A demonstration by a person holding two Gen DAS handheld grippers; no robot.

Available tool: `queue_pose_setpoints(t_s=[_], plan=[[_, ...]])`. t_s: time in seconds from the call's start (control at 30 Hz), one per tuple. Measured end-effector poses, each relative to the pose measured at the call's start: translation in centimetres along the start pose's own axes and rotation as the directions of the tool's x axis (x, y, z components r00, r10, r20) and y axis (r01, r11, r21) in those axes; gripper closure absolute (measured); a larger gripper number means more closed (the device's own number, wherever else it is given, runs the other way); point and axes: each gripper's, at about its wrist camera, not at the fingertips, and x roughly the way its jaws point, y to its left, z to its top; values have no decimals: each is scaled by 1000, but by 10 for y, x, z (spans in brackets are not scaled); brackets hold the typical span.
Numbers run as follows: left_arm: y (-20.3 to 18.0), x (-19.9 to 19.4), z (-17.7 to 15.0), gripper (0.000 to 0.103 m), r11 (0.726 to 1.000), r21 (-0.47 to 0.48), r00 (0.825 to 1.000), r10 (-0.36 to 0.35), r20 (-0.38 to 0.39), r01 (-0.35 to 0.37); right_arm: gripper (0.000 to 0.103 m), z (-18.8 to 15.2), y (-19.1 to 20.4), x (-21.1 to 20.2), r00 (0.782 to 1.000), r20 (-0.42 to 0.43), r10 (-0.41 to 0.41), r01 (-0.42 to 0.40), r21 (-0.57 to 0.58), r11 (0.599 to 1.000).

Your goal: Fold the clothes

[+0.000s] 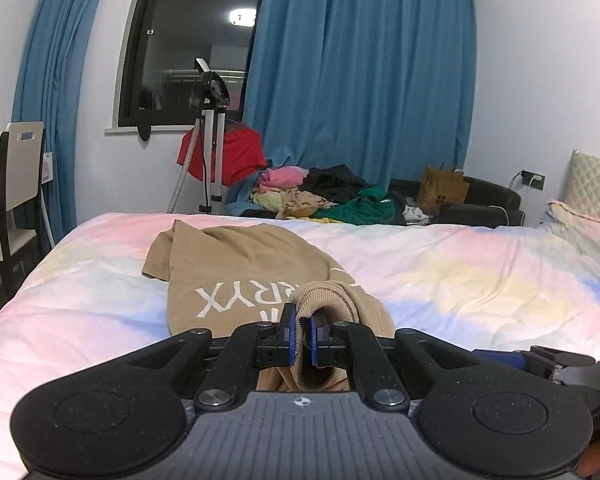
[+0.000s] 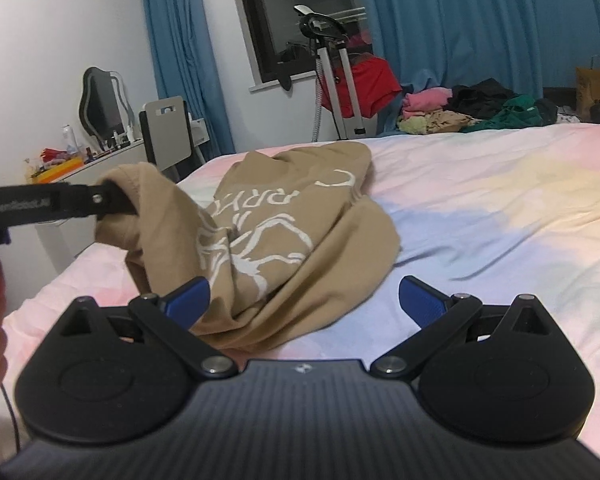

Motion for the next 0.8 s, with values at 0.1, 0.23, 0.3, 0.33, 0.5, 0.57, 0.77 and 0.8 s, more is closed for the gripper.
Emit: queue_pose_setpoints(t_s=[0.1,0.23,0.3,0.33,0.5,0.57,0.77,0.8], plan=[[5,-2,0,96,1000,-25,1000,-8,5,9,0,-1,8,3,1000,6,14,-13,-40,999],[11,-8,5,96,999,-44,999,-16,29,17,0,-3,19,3,999,17,41,-40,-73,997],[17,-11,9,96,997,-78,999,-17,44,20,0,-4,23,2,997,25,67,-64,-88,994],[20,-13,12,96,995,-97,998,-18,53,23,0,-5,26,1,996,27,82,-79,-98,992],[28,-28,24,96,988,-148,995,-25,101,40,0,-14,43,2,988,0,157,-155,-155,976],[28,-33,28,96,988,-146,992,-35,120,53,0,-17,52,5,986,-5,169,-167,-194,967],[24,-42,32,96,988,-114,987,-83,140,100,34,-12,57,20,996,8,87,-82,-239,968],[24,-42,31,96,987,-118,986,-97,135,113,39,-10,50,23,998,4,68,-66,-211,975]])
